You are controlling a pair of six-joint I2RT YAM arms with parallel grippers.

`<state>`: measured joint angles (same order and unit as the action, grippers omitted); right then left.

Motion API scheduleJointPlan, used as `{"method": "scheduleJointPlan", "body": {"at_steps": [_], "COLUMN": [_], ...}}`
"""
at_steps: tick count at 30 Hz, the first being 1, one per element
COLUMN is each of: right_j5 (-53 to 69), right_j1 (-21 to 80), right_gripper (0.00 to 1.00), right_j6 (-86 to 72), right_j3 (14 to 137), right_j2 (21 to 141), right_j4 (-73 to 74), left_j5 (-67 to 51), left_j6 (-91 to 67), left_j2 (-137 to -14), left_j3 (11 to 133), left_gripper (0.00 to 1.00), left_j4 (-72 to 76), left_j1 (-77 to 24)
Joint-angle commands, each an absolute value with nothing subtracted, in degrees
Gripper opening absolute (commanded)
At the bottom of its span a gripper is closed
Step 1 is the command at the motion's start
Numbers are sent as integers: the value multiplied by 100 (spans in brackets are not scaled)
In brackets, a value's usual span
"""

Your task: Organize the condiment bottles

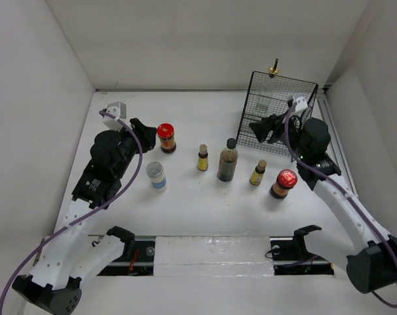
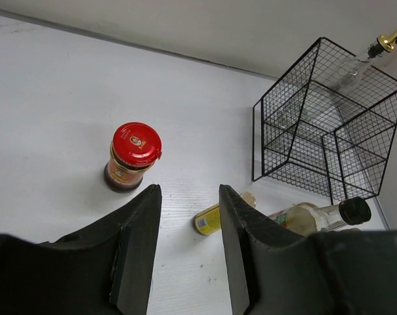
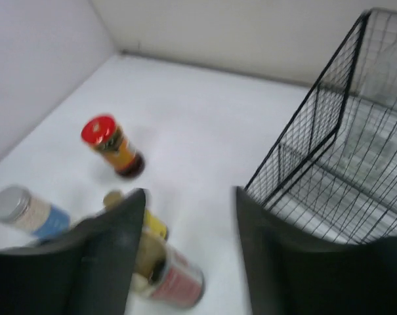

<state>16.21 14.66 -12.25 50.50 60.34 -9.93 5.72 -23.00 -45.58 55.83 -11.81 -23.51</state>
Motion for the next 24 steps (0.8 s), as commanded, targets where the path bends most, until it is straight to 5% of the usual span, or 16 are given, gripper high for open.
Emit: {"method": "scheduleJointPlan", "body": {"at_steps": [1, 4, 10, 24], "right_j5": [2180, 2180, 2320, 1056], "right_j1": [1669, 1871, 2477, 3331], "right_gripper": [69, 80, 86, 77], "right_j6": [-1029, -870, -598, -737], "right_j3": [4756, 4526, 4429, 4729], "right_j2": [5407, 4940, 5043, 6565], "right_j4": [-362, 245, 334, -1273], "left_j5": [623, 563, 439, 387], "left_j6": [-2276, -2329, -2329, -2329], "left_j2": [-4579, -4579, -4641, -4447], "left_j3": [5581, 5581, 5643, 5581], "left_gripper": [36, 42, 49, 51], "left_j4": [-967, -967, -915, -914], "left_j1": [-2329, -2329, -2329, -2329]}}
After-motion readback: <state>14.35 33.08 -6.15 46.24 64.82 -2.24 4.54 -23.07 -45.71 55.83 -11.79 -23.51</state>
